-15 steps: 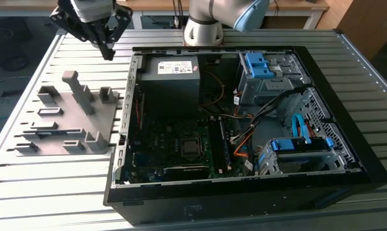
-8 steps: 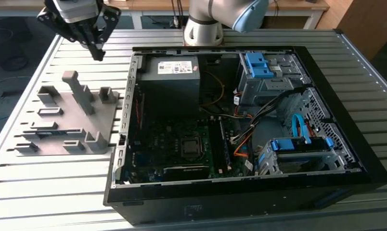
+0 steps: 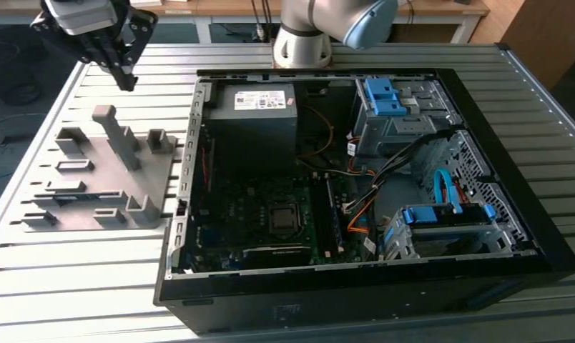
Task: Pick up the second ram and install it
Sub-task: 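Reach for the second ram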
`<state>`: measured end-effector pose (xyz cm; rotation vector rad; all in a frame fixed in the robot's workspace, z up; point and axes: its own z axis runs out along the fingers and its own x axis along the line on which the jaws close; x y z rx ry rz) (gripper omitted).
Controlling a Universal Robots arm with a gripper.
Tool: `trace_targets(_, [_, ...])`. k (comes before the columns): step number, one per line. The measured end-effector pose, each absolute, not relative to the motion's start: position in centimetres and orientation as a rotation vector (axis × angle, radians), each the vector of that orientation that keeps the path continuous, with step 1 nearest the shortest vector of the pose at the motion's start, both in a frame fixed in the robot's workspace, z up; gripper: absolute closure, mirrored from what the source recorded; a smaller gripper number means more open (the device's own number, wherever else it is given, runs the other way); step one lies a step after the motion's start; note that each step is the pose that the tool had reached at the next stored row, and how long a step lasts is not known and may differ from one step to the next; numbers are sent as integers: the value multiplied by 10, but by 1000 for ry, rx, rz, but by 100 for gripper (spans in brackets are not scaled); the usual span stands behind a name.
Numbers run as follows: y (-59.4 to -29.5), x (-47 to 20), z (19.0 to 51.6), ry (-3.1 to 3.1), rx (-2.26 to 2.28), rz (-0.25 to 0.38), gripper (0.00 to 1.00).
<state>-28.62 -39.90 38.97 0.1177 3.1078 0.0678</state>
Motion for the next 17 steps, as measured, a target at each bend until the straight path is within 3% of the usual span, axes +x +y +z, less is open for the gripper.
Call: trace_targets(17, [-399,-331,388,3108,118,68,90])
